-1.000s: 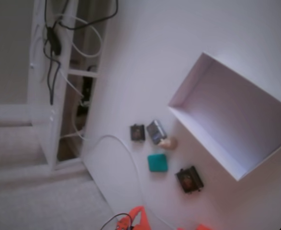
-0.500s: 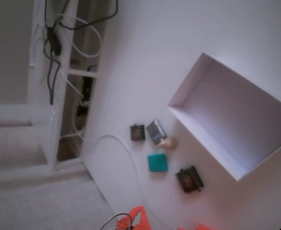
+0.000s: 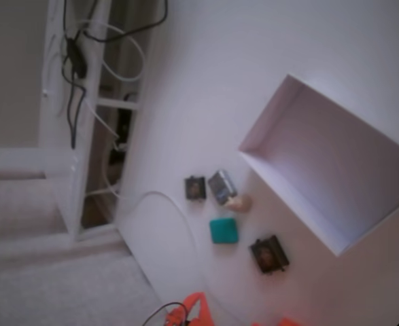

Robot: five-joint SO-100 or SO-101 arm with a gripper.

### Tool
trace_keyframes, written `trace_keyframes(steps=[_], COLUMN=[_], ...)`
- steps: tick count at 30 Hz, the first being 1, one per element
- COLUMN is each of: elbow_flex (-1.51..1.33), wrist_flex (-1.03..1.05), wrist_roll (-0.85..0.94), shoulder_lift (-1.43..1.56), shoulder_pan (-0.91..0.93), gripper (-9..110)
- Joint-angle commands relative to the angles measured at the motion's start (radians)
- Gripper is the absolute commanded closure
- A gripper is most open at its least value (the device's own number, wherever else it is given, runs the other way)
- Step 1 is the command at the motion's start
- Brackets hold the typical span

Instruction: Grasp the green cube and put it in the bin.

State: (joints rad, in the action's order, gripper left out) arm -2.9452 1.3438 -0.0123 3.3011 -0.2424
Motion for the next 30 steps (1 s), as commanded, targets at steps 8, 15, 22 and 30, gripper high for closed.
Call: trace_keyframes(steps=[8, 15, 22, 30], elbow_flex=[0.003, -0.02, 0.106, 0.953], wrist_flex=[-0.009, -0.193, -0.907, -1.143], wrist_roll=[-0.008, 0.011, 0.014, -0.107], shoulder_lift=[0.009, 0.009, -0.126, -0.946], shoulder_pan=[0.003, 0.04, -0.118, -0.104], gripper=[110, 110, 110, 109])
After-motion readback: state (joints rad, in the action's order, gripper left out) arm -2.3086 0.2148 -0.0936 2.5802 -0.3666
